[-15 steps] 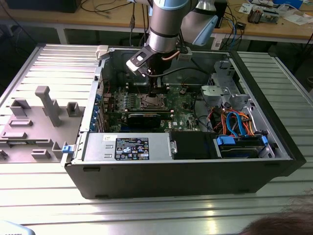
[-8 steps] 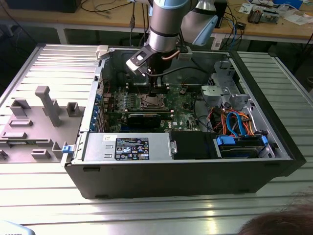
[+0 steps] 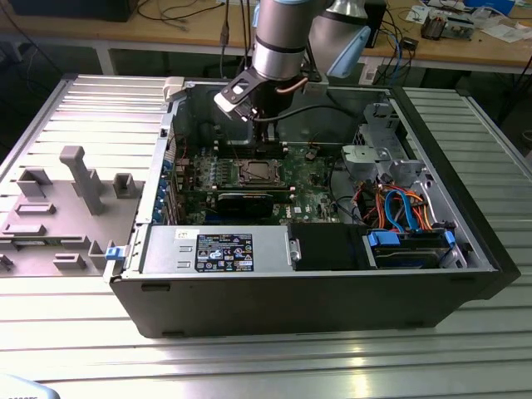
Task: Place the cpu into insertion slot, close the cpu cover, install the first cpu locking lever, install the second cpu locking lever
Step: 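Install the second cpu locking lever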
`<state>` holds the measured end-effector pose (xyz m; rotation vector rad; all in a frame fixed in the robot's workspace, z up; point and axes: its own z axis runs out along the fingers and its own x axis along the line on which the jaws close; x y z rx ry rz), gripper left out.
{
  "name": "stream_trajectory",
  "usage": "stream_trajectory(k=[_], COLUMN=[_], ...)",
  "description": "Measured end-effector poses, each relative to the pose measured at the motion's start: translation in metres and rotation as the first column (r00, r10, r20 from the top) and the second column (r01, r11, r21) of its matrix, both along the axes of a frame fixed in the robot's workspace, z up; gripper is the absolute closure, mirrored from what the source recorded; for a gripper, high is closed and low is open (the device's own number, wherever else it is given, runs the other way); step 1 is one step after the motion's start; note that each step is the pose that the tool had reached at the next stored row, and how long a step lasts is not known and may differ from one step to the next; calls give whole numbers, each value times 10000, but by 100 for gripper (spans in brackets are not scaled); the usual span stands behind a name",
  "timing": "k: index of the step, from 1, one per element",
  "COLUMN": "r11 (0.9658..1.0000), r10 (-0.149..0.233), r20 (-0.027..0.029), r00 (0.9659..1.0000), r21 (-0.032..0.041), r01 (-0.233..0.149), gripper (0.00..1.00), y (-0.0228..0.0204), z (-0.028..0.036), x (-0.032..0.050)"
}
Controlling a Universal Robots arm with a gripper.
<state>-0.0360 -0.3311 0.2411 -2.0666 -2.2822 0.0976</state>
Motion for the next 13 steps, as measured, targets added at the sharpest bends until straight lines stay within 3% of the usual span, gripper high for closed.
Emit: stream_trajectory(k=[13], r11=[10000], r10=[1], r20=[0], r00=[10000], r21=[0], r01=[-1], gripper=[89], y=[0], z=[266], x=[0])
